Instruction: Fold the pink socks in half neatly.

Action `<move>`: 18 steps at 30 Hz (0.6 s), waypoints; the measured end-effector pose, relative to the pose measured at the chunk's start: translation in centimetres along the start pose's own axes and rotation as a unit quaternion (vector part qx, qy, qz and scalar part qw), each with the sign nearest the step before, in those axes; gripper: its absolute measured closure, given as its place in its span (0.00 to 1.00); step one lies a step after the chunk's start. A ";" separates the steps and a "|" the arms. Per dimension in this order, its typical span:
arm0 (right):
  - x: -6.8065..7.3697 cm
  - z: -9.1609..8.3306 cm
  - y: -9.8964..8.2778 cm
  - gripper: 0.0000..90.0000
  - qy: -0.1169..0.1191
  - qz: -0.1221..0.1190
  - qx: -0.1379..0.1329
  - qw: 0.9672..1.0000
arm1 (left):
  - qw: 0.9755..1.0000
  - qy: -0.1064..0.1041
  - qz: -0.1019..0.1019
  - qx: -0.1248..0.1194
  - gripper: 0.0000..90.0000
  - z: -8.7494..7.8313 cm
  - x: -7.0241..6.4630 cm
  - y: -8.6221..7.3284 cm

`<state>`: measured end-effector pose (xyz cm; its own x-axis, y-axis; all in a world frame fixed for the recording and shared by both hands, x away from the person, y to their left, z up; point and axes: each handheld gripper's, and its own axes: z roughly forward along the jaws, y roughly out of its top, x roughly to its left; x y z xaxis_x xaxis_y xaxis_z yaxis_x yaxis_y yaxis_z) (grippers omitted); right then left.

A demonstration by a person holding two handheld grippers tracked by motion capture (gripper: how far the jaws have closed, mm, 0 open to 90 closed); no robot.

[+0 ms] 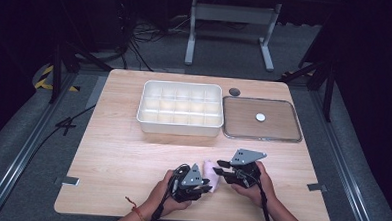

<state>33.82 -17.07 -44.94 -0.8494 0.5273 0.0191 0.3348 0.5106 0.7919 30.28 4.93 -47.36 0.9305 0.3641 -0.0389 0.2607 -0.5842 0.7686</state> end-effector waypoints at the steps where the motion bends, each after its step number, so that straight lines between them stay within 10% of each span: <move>1: 0.0 0.0 0.0 0.74 0.000 0.000 0.000 1.000 | 1.000 0.000 0.000 0.000 0.82 0.0 0.0 0.0; 18: -0.5 2.0 -0.8 0.45 0.023 0.039 0.037 0.998 | 1.000 -0.001 0.028 0.004 0.62 -2.6 -0.4 0.7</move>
<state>34.79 -16.44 -46.81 -0.8368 0.5368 0.1080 0.4284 0.5191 0.7396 29.45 6.26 -45.19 0.9445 0.3285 0.0025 0.2098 -0.6091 0.7648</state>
